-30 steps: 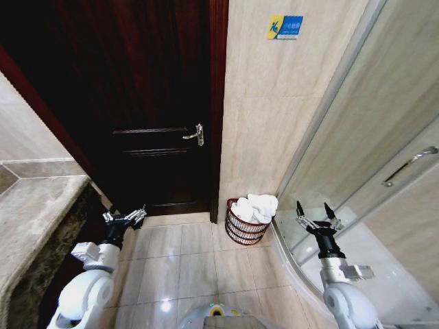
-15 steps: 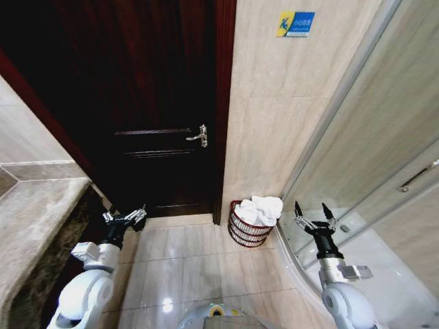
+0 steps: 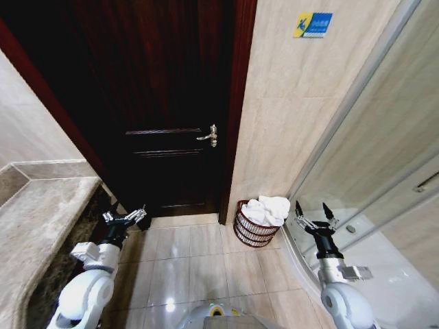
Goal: Discard the used towel into the hamper.
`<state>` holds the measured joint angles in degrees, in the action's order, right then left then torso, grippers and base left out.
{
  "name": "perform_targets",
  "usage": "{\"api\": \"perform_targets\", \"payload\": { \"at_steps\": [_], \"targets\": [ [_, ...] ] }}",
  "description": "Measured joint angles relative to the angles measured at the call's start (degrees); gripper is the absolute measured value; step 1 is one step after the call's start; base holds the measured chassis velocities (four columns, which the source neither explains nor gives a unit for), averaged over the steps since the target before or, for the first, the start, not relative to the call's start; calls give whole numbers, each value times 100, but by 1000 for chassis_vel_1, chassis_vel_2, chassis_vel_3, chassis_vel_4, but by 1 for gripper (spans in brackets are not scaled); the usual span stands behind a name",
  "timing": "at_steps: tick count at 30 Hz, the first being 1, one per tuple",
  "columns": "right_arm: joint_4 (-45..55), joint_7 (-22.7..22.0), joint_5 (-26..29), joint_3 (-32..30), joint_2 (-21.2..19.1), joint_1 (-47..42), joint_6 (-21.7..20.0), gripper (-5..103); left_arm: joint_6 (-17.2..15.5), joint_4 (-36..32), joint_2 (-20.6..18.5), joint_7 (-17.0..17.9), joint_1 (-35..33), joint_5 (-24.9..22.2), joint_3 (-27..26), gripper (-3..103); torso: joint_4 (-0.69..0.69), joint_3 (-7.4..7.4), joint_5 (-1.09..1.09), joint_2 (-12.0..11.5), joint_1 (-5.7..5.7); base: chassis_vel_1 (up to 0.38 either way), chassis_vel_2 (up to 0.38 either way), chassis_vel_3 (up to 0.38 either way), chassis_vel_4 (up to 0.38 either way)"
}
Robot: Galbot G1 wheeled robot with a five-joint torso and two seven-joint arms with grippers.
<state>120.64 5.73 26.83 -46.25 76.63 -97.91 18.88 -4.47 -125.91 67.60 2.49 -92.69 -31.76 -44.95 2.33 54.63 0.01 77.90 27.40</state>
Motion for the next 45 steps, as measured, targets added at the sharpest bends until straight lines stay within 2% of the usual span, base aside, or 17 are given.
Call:
{"api": "perform_targets", "payload": {
  "at_steps": [26,45],
  "targets": [
    [-25,-18,11,94,2,8,63,100,0,0,-1,0,0,0,-2,100,1,-1,-4,1,-1,98,83,-96,-95],
    [9,-6,15,122,13,-44,109,100,0,0,0,0,0,0,0,100,2,0,-1,0,0,-21,-12,19,11]
  ]
}}
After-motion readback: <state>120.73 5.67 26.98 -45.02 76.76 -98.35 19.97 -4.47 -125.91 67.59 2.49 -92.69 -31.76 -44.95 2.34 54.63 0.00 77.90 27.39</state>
